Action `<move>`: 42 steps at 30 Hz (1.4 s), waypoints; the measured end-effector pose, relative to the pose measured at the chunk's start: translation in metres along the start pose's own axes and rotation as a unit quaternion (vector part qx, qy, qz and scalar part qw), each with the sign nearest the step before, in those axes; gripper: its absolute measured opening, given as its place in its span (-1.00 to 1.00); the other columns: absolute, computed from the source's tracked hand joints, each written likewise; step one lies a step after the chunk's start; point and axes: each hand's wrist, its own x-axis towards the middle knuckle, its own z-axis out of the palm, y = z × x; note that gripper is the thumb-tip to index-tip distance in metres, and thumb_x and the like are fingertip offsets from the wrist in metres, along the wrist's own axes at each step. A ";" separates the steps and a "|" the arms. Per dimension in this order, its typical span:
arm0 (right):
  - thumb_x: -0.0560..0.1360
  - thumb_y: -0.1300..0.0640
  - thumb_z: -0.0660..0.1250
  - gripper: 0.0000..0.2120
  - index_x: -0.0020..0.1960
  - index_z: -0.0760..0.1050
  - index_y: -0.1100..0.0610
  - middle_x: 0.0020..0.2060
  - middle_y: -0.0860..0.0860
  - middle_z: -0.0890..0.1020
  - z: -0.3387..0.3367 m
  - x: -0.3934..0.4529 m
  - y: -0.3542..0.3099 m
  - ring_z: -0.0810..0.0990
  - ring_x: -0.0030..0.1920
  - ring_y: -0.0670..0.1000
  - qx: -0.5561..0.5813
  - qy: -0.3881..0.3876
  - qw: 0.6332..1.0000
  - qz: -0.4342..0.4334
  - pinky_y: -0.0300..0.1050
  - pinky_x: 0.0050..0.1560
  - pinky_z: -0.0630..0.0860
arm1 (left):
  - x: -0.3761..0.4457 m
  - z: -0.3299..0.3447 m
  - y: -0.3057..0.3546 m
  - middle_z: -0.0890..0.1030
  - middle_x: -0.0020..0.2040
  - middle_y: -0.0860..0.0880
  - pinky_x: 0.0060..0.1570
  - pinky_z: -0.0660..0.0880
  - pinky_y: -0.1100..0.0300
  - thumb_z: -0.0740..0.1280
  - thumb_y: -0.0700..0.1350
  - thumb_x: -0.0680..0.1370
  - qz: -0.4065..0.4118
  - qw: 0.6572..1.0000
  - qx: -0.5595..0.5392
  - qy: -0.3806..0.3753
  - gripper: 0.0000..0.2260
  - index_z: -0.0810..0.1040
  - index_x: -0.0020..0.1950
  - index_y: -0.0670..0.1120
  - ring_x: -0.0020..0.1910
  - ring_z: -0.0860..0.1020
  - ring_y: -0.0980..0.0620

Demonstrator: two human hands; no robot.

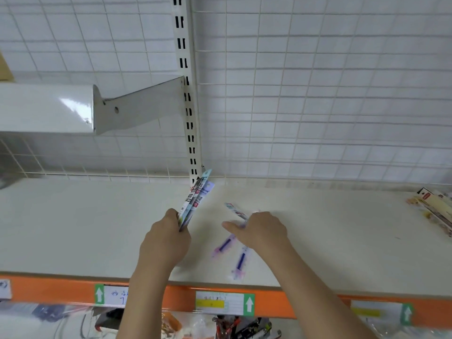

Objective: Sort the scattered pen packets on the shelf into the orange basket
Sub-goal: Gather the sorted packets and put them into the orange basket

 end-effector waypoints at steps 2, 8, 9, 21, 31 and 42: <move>0.42 -0.27 0.24 -0.54 -0.03 0.49 0.14 -0.08 0.05 0.51 0.001 0.005 -0.007 0.56 0.05 0.06 -0.013 -0.021 1.000 -0.001 -0.19 -0.14 0.39 | -0.002 -0.001 -0.003 0.54 -0.22 -0.13 -0.21 0.45 0.05 0.14 -0.19 0.54 -0.005 1.000 0.003 0.004 -0.78 0.20 -0.29 -0.04 -0.19 0.52 -0.22; 0.46 0.23 0.19 -0.47 0.43 0.26 0.13 0.11 0.06 0.52 -0.013 0.014 -0.017 0.54 0.12 0.10 -0.089 -0.116 0.989 -0.003 -0.18 -0.08 0.41 | -0.007 -0.004 -0.002 0.40 -0.34 -0.06 -0.29 0.31 0.13 0.17 -0.07 0.58 -0.009 0.999 -0.038 0.019 -0.75 0.24 -0.27 -0.09 -0.30 0.39 -0.16; 0.45 0.25 0.19 -0.38 0.50 0.16 0.08 -0.01 0.03 0.52 -0.012 0.014 -0.016 0.54 0.10 0.09 -0.110 -0.116 0.987 -0.010 -0.17 -0.09 0.40 | -0.008 -0.004 0.000 0.41 -0.34 -0.05 -0.30 0.31 0.13 0.19 -0.02 0.57 -0.007 0.999 -0.048 0.018 -0.76 0.28 -0.23 -0.10 -0.30 0.41 -0.15; 0.54 0.15 0.15 -0.75 0.17 0.37 0.23 0.12 0.18 0.55 -0.034 0.010 0.023 0.53 0.13 0.19 0.018 0.065 0.997 -0.030 -0.12 -0.04 0.39 | -0.007 0.001 0.031 0.43 -0.33 0.03 -0.40 0.29 0.28 0.42 -0.01 0.45 0.054 0.982 -0.175 0.040 -0.74 0.38 -0.14 -0.10 -0.35 0.41 0.09; 0.57 0.17 0.22 -0.90 0.02 0.29 0.12 -0.30 -0.06 0.51 -0.049 0.003 0.087 0.53 -0.35 -0.04 0.286 0.380 0.873 -0.104 -0.20 -0.40 0.47 | -0.030 0.060 0.078 0.49 -0.26 -0.11 -0.47 0.41 0.41 0.35 -0.19 0.51 0.130 0.922 -0.362 0.054 -0.88 0.41 -0.14 -0.07 -0.40 0.43 0.13; 0.59 0.07 0.16 -0.73 -0.18 0.36 0.23 -0.25 0.17 0.51 -0.021 0.020 0.147 0.48 -0.22 0.16 0.318 0.227 0.920 0.017 -0.06 -0.27 0.35 | -0.028 0.097 0.080 0.51 -0.32 -0.14 -0.25 0.54 -0.17 0.27 -0.23 0.51 0.000 0.966 -0.250 0.065 -0.92 0.36 -0.06 -0.15 -0.29 0.55 -0.25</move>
